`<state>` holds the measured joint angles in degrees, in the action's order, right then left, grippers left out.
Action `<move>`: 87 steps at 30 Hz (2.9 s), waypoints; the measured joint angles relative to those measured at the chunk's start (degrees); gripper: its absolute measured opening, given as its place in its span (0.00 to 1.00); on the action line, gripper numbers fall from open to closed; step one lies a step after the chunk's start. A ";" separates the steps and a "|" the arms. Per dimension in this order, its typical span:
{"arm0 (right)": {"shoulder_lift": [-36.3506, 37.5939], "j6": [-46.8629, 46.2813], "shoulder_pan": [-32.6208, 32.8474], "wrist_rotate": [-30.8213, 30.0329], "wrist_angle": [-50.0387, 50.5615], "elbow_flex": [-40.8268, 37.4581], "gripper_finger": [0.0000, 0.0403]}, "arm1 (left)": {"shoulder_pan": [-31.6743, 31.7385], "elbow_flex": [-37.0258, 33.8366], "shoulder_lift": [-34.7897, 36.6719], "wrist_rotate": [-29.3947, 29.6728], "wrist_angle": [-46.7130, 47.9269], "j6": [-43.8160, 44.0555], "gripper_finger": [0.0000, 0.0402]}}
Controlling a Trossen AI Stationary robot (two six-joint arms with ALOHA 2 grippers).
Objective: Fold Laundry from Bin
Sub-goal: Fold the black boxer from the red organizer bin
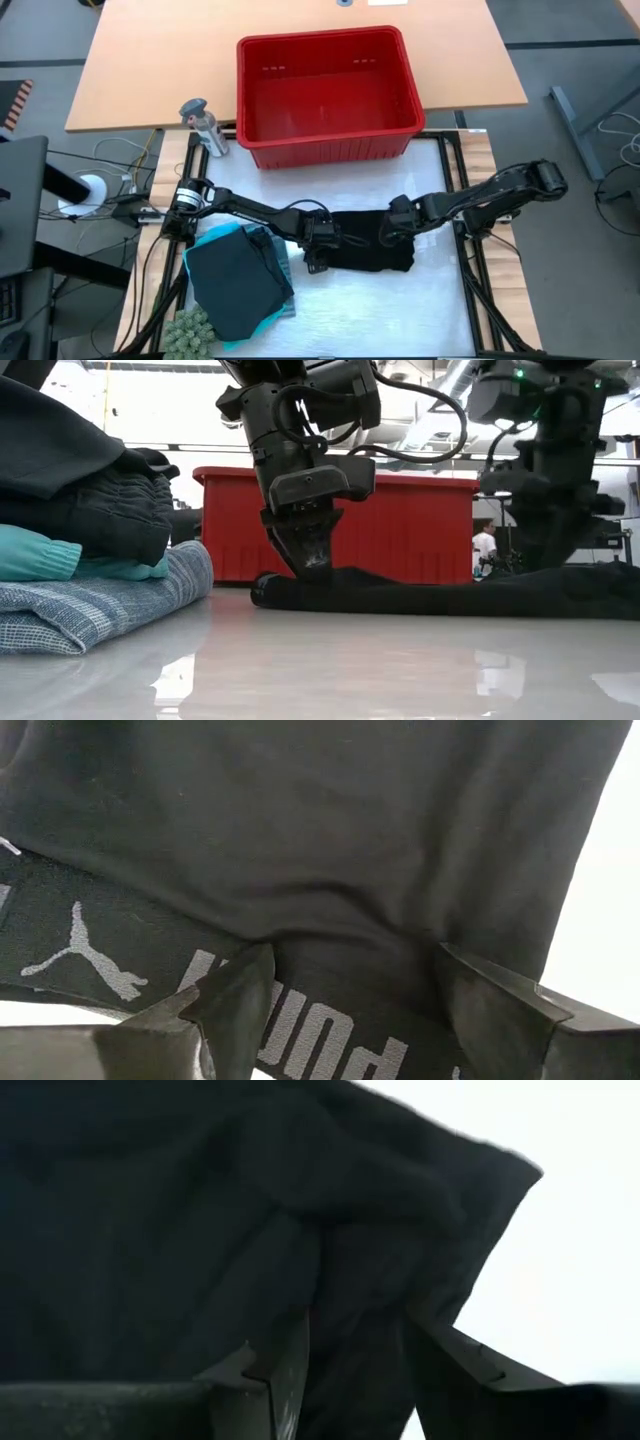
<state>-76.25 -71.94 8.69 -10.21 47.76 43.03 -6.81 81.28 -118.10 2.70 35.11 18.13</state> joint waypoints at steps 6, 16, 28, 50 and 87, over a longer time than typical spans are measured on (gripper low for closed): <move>-3.75 -3.50 2.47 0.30 -0.56 0.00 0.43 | 0.00 -0.02 -0.02 0.17 -0.07 0.00 0.66; -8.37 -4.68 3.54 -0.02 -4.17 0.07 0.42 | -0.04 -0.07 -0.04 1.03 -0.46 0.48 0.66; -9.52 -2.59 2.41 1.08 -3.75 0.09 0.22 | -0.04 -0.07 -0.07 1.09 -1.27 0.79 0.66; 2.63 0.44 2.54 1.13 15.84 0.09 0.10 | -0.61 -0.07 -0.09 1.60 -1.73 1.59 0.66; 5.92 -26.75 13.66 -1.69 -4.08 -10.48 0.75 | -0.68 -0.02 -0.09 1.66 -2.01 4.05 0.66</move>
<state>-70.32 -98.69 22.35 -11.90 43.68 32.55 -7.49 81.25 -118.19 4.36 33.10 22.18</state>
